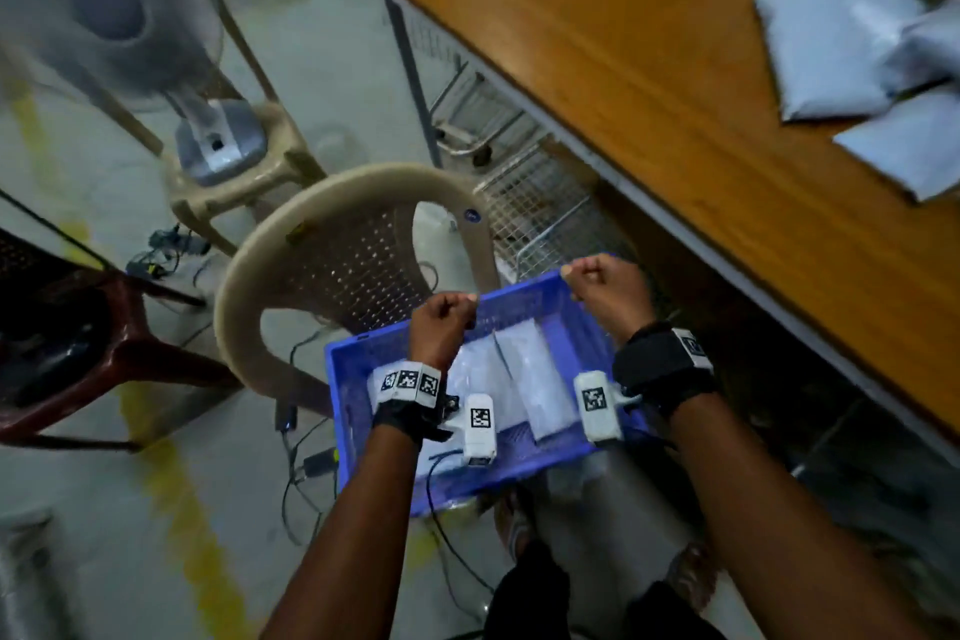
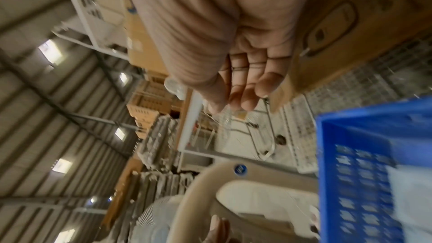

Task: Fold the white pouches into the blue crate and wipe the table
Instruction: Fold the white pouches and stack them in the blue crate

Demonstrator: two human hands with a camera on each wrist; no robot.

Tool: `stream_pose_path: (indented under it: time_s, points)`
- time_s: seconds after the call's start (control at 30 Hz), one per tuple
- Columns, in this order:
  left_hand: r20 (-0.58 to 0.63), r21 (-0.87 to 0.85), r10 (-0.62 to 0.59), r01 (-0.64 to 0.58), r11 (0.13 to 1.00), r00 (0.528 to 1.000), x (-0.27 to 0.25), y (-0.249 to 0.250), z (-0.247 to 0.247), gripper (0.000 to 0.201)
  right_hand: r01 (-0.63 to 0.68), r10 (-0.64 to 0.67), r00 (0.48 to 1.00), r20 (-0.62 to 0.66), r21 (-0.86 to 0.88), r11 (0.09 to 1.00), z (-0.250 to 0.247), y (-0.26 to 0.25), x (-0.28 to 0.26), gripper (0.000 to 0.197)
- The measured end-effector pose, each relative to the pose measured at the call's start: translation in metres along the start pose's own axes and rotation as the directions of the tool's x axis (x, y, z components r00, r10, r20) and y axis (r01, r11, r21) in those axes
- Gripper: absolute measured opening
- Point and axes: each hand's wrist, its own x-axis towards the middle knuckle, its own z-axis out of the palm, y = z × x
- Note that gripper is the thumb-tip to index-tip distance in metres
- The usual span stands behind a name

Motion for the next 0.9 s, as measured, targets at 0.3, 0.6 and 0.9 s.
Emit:
stream_pose_path:
  time_s: [0.3, 0.6, 0.9]
  points:
    - [0.183, 0.000, 0.302, -0.308, 0.952, 0.935, 0.009, 0.161, 0.088, 0.034, 0.132, -0.118, 0.923, -0.367, 0.013, 0.991, -0.173, -0.067, -0.034, 0.019]
    - [0.237, -0.031, 0.334, -0.337, 0.941, 0.912, 0.031, 0.240, 0.194, 0.016, 0.037, -0.059, 0.881, -0.468, -0.057, 0.998, -0.279, -0.063, 0.017, 0.030]
    - [0.136, 0.078, 0.209, -0.221, 0.972, 0.968, 0.080, 0.271, 0.250, 0.028, -0.034, -0.079, 0.990, -0.117, -0.741, 0.670, -0.295, -0.084, 0.169, 0.059]
